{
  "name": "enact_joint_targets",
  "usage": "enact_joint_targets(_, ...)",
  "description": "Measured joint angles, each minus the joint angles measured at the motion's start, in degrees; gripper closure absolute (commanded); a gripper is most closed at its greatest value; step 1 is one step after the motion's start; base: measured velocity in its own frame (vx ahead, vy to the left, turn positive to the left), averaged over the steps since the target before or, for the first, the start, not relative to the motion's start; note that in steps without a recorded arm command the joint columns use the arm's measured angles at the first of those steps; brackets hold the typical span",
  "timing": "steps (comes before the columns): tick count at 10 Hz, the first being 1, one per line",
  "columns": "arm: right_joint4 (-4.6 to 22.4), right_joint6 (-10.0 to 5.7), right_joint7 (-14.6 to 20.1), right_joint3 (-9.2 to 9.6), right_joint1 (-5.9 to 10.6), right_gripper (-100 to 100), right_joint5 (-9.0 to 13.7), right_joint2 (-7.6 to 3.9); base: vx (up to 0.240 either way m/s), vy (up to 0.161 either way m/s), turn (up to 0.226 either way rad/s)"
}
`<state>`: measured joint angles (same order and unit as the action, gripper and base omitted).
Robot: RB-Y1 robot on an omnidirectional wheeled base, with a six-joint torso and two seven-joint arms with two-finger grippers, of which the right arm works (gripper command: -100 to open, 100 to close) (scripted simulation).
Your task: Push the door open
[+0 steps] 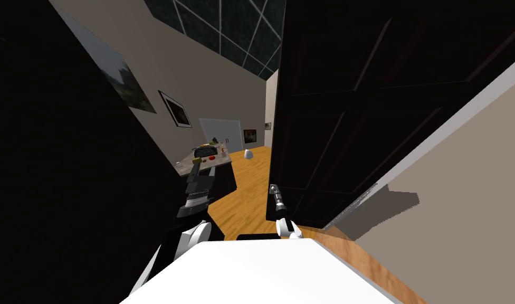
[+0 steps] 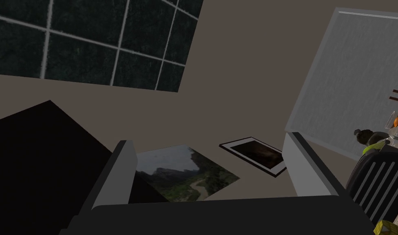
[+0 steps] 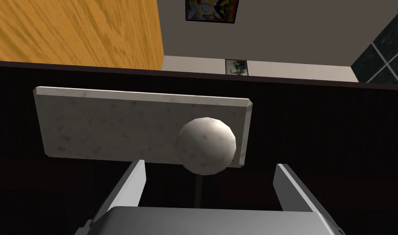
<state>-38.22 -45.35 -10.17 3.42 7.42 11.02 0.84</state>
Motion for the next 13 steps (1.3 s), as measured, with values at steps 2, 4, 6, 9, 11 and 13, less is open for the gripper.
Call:
enact_joint_targets(2,-0.6,0.06,-0.2,-0.17,-0.55,100,0.0,1.10,0.028,0.003,0.000)
enact_joint_targets(4,-0.6,-0.04,-0.2,-0.19,-0.35,100,0.0,0.98,-0.019,-0.004,0.004)
enact_joint_targets(6,-0.5,0.04,-0.2,-0.14,-0.44,100,0.0,1.00,-0.010,0.001,0.000)
enact_joint_targets(9,-1.6,1.11,-0.9,-0.59,-1.23,100,0.3,0.74,0.097,-0.008,-0.046)
enact_joint_targets(11,-1.6,0.70,-1.5,-1.18,-1.53,100,0.7,-0.18,0.179,0.007,-0.073)
enact_joint_targets(13,0.0,-0.23,-1.5,-1.36,-0.40,-100,1.8,-1.74,-0.039,-0.063,-0.180)
